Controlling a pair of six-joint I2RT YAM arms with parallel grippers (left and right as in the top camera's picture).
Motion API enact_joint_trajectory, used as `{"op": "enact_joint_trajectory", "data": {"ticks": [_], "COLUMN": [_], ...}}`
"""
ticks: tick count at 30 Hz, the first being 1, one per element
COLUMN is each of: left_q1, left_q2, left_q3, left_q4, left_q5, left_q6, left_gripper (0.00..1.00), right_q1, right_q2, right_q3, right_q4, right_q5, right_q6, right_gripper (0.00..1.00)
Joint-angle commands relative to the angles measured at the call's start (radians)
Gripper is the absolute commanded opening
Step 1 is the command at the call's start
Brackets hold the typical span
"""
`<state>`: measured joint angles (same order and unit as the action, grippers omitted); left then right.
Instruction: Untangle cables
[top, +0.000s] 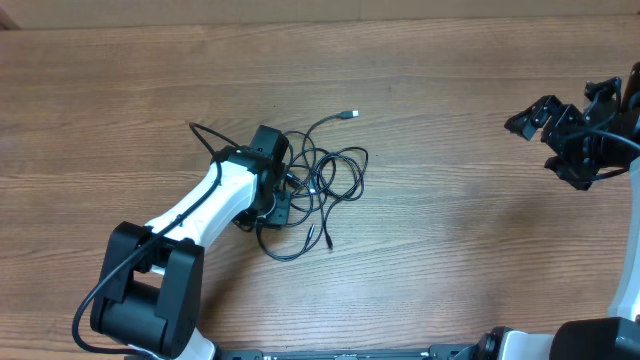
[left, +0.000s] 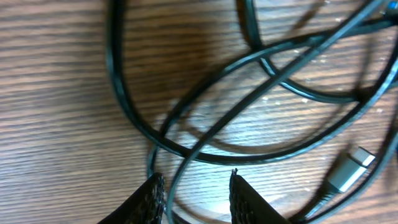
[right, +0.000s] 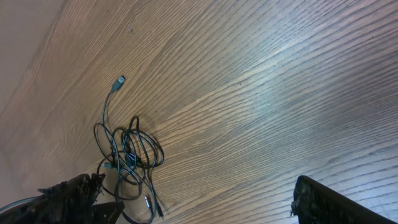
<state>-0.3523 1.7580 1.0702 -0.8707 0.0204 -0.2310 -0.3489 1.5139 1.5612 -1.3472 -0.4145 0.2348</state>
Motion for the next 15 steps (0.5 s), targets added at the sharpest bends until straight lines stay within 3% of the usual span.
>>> {"op": "enact_joint_trajectory", "data": {"ticks": [1,15], "left_q1": [-0.006,-0.008], "left_q2": [0.007,0.020], "left_q3": [-0.010,-0.061], "left_q4": [0.006,0.056], "left_q5": [-0.051,0.007], "left_q6": [0.034,0.052], "left_gripper": [0.35,0.31], "right_q1": [0.003,0.003], "right_q2": [-0.012,-0.012], "right_q3": [-0.003,-0.003], "right_q4": [0.003,0.004], "right_q5": [-0.005,-0.006], "right_q6": [-0.006,-0.006], "right_gripper": [1.00,1.00]}}
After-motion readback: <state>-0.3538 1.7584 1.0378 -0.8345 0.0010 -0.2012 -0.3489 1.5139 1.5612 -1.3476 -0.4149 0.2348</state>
